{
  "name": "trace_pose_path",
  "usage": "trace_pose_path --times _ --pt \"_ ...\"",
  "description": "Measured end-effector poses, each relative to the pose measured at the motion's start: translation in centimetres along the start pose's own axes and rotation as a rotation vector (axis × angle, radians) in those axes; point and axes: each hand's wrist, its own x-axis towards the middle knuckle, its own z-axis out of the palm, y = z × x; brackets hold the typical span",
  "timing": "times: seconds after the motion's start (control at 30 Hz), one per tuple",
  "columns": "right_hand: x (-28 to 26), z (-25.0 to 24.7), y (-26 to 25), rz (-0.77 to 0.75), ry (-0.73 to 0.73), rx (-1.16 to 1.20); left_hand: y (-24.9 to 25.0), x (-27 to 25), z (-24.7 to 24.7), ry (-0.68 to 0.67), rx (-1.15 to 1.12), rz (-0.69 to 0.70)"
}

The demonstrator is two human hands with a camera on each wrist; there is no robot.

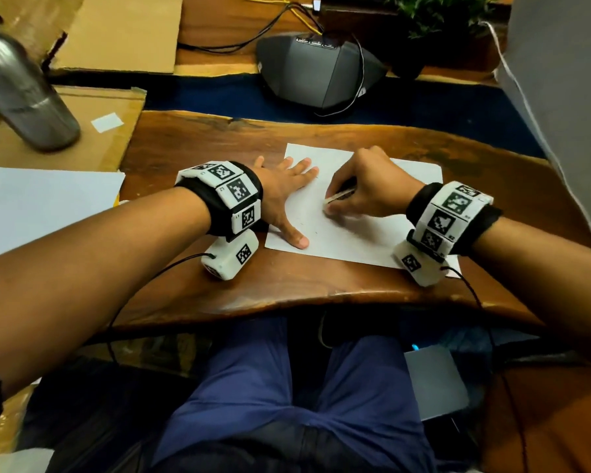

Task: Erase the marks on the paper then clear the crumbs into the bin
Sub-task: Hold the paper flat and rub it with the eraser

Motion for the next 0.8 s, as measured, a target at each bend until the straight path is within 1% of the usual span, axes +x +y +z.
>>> trace_pose_path --times 0.1,0.13,0.23,0.27,0.37,0.4,0.47,0.5,0.53,0.6,0.63,0.73,0.77,0.8 --pt "-0.7 0.9 -1.3 -0.107 -0.103 -0.013 -0.1 -0.1 0.1 -0.004 -0.006 -0.007" --pt "-0.7 0.9 -1.2 -0.105 -0.105 -0.012 -0.1 0.0 0.1 -0.003 -0.004 -0.002" --pt "-0.3 0.0 0.1 0.002 0.0 0.007 -0.3 0.3 0.2 0.003 -0.008 0.013" --pt "-0.4 0.1 0.0 -0.009 -0.002 0.0 -0.3 0.3 0.2 0.006 -0.011 0.011" --pt "-1.0 1.2 -1.5 -0.109 -0.091 -0.021 -0.4 0.1 0.2 0.005 -0.004 0.004" --pt "-1.0 1.1 -1.3 -0.098 -0.081 -0.016 -0.3 0.1 0.2 0.008 -0.002 0.005" --pt "-0.6 0.5 -0.4 -0.006 -0.001 -0.005 -0.1 0.1 0.2 0.013 -0.007 0.011" --pt "-0.4 0.4 -0.2 0.016 0.02 -0.01 -0.1 0.1 0.2 0.015 -0.009 0.011" --pt "-0.3 0.5 -0.4 -0.001 0.01 -0.022 -0.1 0.0 0.2 0.013 -0.01 0.009" --pt "-0.4 1.1 -1.4 -0.078 -0.07 -0.048 -0.2 -0.2 0.1 0.005 -0.019 0.003" --pt "-0.3 1.0 -1.7 -0.087 -0.093 -0.048 -0.2 -0.2 0.1 0.003 -0.021 0.004" --pt "0.4 0.1 -0.8 -0.001 -0.022 -0.03 0.1 -0.1 0.1 0.011 -0.013 0.012" --pt "0.5 0.1 -0.8 0.003 -0.019 -0.032 0.1 -0.2 0.1 0.012 -0.016 0.01" --pt "0.4 0.4 -1.2 -0.023 -0.047 -0.037 0.0 -0.3 0.1 0.009 -0.022 0.005"
